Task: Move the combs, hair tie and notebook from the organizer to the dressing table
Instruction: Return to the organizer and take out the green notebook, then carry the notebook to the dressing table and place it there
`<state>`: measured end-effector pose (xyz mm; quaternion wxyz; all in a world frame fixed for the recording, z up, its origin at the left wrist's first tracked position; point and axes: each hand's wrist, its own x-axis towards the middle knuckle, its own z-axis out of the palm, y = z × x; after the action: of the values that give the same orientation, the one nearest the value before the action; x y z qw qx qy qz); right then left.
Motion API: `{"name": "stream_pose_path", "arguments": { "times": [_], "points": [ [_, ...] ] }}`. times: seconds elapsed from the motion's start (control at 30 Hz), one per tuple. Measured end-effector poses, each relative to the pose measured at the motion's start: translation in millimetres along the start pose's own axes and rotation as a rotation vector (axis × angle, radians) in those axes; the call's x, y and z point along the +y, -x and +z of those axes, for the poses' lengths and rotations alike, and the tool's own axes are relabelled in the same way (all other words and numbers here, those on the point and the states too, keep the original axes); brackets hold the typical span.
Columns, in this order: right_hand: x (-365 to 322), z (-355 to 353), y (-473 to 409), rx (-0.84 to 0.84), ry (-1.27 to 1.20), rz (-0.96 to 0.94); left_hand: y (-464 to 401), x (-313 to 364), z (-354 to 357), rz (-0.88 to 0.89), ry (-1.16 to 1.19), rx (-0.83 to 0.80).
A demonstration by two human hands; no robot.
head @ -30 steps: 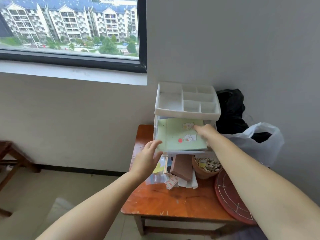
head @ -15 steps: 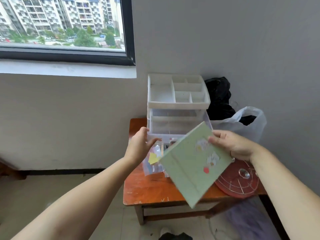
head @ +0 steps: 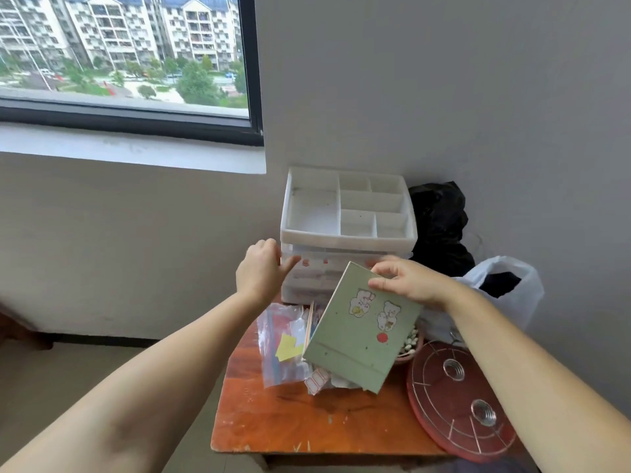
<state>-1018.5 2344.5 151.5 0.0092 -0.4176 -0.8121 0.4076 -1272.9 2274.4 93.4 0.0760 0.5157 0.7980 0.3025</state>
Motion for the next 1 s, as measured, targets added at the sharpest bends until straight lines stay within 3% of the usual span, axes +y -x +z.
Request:
{"name": "stream_pose_path", "arguments": {
  "times": [0.13, 0.2, 0.33, 0.43, 0.5, 0.57, 0.63, 0.73, 0.9, 1.0],
  "points": [
    [2, -8, -12, 0.025, -0.098, -0.018, -14, 0, 2, -0.096, 0.029, 0.009],
    [7, -11, -19, -0.045, -0.17, -0.046, -10, -7, 7, -0.175, 0.093, 0.009],
    [-3, 0, -25, -0.072, -0.36, -0.102, 3, -23, 5, -0.227, 0.268, -0.102],
    [-37, 29, -45, -0.052, -0.42, -0.162, 39, -58, -6, -0.524, 0.612, -0.078],
    [-68, 64, -58, -0.018, -0.501, -0.185, 79, -93, -20, -0.857, 1.072, 0.095],
    [-102, 107, -64, -0.046, -0.679, -0.155, 130, -124, -43, -1.064, 1.466, 0.278],
    [-135, 154, -63, -0.15, -0.872, -0.078, 185, -143, -63, -1.044, 1.622, 0.303],
    [-179, 228, -42, -0.409, -0.963, -0.002, 258, -151, -93, -0.891, 1.724, 0.365],
    [-240, 353, 29, -0.814, -0.859, 0.003, 378, -177, -162, -0.829, 1.624, 0.845],
    [-277, 421, 80, -1.037, -0.664, -0.026, 484, -195, -202, -0.865, 1.479, 0.974]
  ]
}}
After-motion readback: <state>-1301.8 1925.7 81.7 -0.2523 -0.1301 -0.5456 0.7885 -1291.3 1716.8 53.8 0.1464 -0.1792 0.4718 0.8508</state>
